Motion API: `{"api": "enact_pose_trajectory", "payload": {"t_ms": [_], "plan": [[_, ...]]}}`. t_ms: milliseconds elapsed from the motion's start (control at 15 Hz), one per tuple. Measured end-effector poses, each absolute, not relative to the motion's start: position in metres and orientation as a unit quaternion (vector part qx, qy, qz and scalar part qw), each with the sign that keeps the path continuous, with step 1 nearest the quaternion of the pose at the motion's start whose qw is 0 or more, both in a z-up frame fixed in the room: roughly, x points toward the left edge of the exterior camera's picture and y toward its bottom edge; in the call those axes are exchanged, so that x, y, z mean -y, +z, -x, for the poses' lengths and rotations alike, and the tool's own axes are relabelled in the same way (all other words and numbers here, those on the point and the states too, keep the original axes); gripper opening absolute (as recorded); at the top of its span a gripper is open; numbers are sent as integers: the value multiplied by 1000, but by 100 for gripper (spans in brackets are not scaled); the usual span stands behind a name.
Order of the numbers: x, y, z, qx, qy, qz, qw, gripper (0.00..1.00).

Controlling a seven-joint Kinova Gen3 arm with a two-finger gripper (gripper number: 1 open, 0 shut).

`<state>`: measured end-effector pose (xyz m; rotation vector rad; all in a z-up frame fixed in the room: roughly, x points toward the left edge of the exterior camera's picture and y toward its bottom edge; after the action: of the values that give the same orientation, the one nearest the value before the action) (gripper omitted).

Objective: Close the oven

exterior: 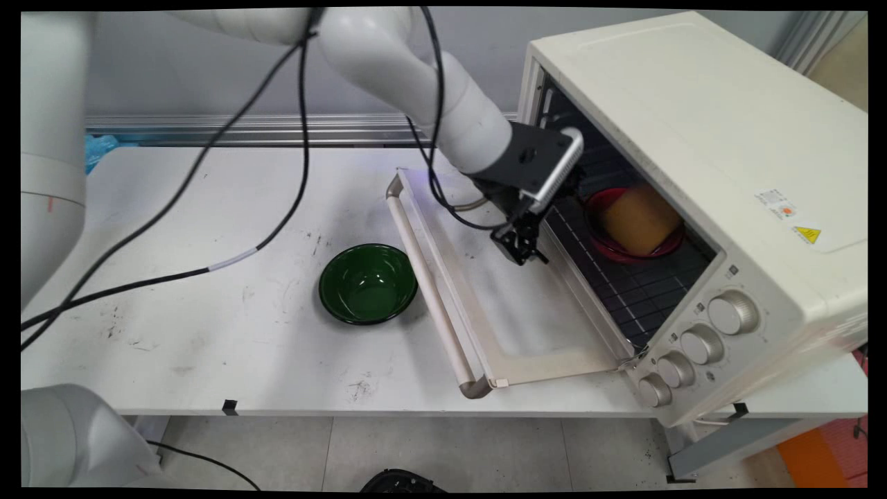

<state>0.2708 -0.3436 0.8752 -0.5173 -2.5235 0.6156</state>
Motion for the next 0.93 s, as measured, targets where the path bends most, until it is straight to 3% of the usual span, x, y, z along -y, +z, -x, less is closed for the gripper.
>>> {"api": "enact_pose_trajectory", "payload": {"t_ms": [933], "plan": [[270, 976, -366, 950, 178, -62, 248, 100]]}}
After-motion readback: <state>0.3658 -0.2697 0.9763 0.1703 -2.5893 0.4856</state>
